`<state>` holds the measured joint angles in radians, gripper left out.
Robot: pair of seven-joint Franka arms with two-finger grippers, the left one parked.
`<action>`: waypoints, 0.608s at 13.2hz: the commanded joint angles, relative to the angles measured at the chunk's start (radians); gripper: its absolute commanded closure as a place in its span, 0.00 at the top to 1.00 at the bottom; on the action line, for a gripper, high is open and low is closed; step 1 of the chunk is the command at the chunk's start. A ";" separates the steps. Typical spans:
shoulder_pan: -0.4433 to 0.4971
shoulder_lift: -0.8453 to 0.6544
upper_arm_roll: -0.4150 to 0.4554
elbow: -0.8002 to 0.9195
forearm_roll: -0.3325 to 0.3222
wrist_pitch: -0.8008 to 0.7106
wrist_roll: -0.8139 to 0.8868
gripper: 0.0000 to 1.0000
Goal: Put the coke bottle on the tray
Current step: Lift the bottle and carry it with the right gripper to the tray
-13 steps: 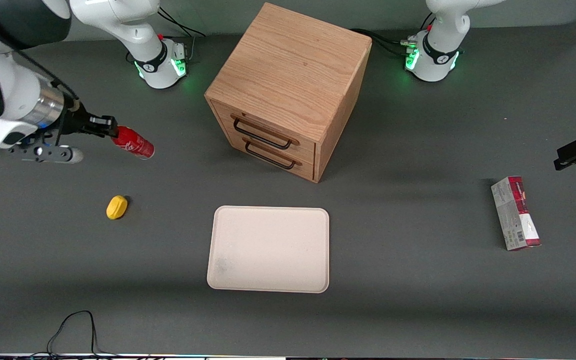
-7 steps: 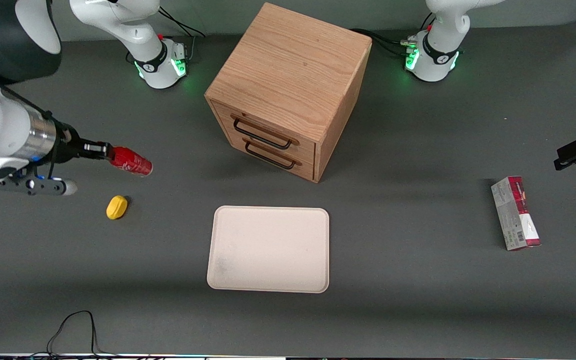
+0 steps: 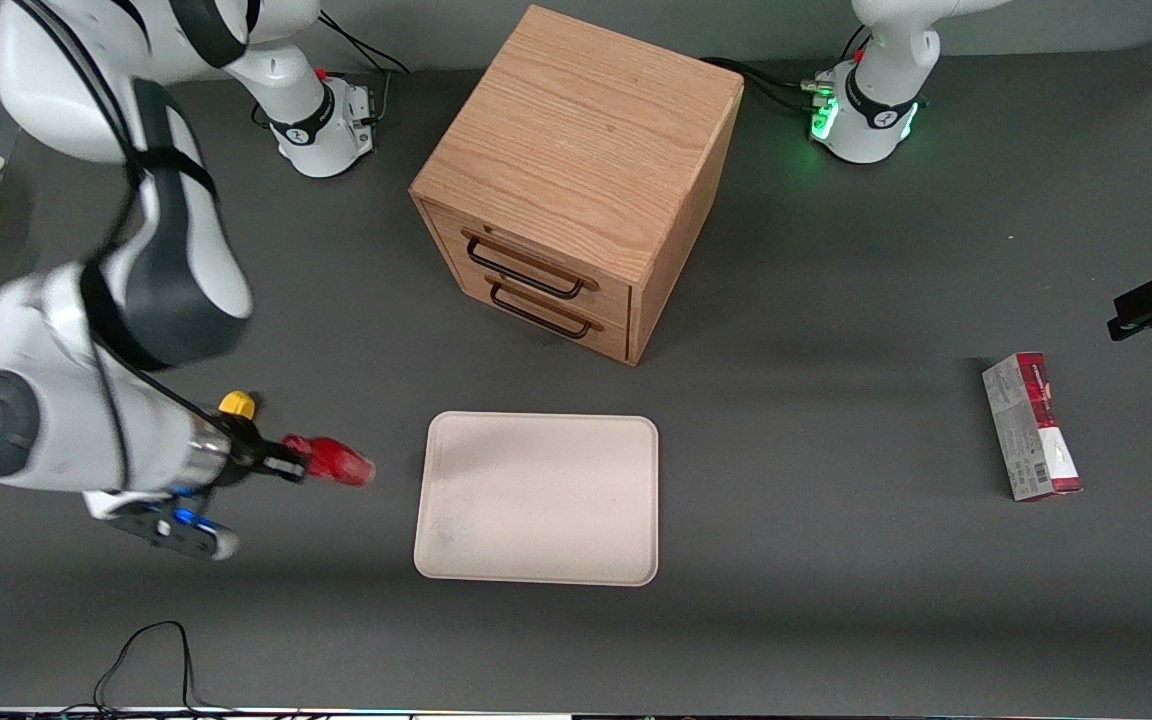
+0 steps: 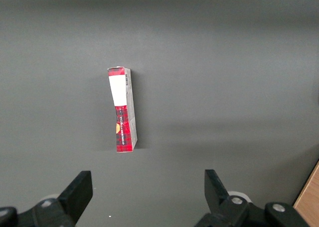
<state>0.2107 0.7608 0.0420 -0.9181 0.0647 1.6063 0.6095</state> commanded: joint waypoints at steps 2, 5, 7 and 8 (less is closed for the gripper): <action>0.039 0.103 -0.004 0.082 -0.029 0.131 0.130 0.00; 0.088 0.169 -0.011 0.082 -0.039 0.239 0.252 0.00; 0.090 0.172 -0.008 0.080 -0.046 0.250 0.277 0.00; 0.090 0.172 -0.007 0.079 -0.046 0.266 0.303 0.00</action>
<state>0.2930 0.9198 0.0417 -0.8896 0.0352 1.8667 0.8557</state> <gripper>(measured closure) 0.700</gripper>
